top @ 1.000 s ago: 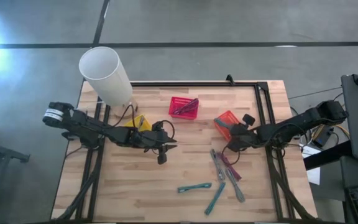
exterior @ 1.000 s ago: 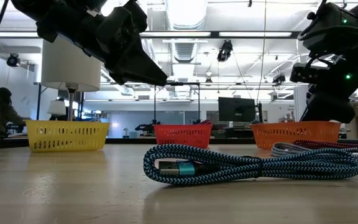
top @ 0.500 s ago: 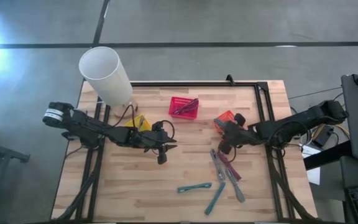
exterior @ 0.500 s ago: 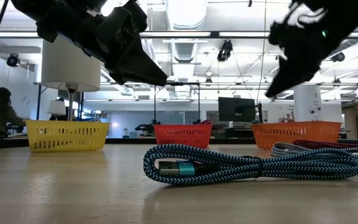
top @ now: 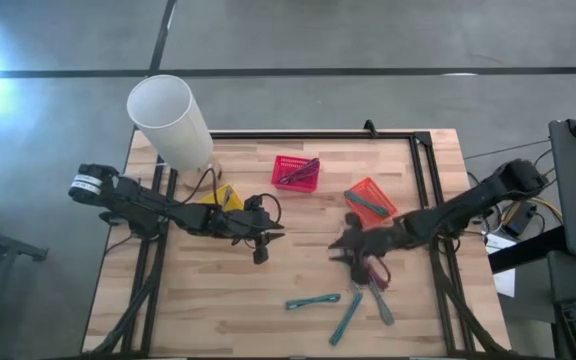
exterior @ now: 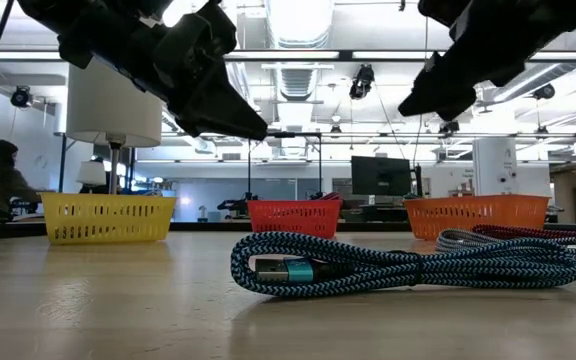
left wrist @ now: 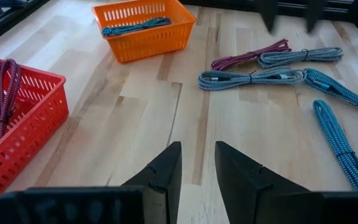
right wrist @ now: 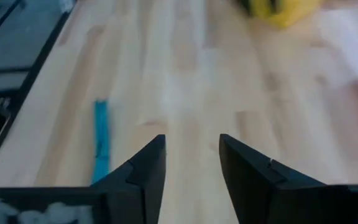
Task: Pick & Place USB Port
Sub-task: Put the left blue charger cable into the orange bin
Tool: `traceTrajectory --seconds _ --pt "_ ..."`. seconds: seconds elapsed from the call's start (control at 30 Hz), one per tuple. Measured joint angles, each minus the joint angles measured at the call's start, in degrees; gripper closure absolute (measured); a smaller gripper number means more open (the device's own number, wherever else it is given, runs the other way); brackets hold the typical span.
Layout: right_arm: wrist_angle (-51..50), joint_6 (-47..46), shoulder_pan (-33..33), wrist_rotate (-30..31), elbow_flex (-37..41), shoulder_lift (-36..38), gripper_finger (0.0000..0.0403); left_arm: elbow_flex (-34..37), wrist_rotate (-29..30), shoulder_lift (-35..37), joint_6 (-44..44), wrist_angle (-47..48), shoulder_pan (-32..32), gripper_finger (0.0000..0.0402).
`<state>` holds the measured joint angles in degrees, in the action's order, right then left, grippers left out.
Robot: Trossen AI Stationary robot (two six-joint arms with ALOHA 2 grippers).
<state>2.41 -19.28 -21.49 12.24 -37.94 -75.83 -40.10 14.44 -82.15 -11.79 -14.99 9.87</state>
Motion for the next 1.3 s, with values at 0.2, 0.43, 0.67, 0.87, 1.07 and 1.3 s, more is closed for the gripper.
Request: traceTrajectory --seconds 0.2,0.43,0.67,0.87,1.07,1.3 --pt "-0.15 -4.07 -5.99 -1.09 -6.94 -11.84 0.0239 0.0 0.02 0.0 0.0 0.03 -0.01 0.0303" --pt "-4.89 -3.16 -10.63 -4.96 -18.91 -24.34 0.0246 0.02 -0.01 0.0 0.0 0.05 -0.01 0.0303" --pt "-14.43 -3.01 -11.13 -4.81 -28.18 -32.12 0.0246 0.07 -0.01 0.0 0.39 0.16 -0.02 0.0303" --pt "-16.81 -3.2 -11.16 -2.89 -29.87 -34.26 0.0248 0.07 -0.01 0.0 0.61 0.09 -0.02 0.0303" --pt "-17.08 -4.7 -11.13 -2.81 -28.55 -36.96 0.0248 0.07 -0.01 0.0 1.32 0.03 -0.01 0.0303" --pt "-16.63 -4.33 -11.14 -0.3 -28.16 -37.92 0.0276 0.07 -0.01 0.0 3.19 -0.61 -0.02 0.0303"
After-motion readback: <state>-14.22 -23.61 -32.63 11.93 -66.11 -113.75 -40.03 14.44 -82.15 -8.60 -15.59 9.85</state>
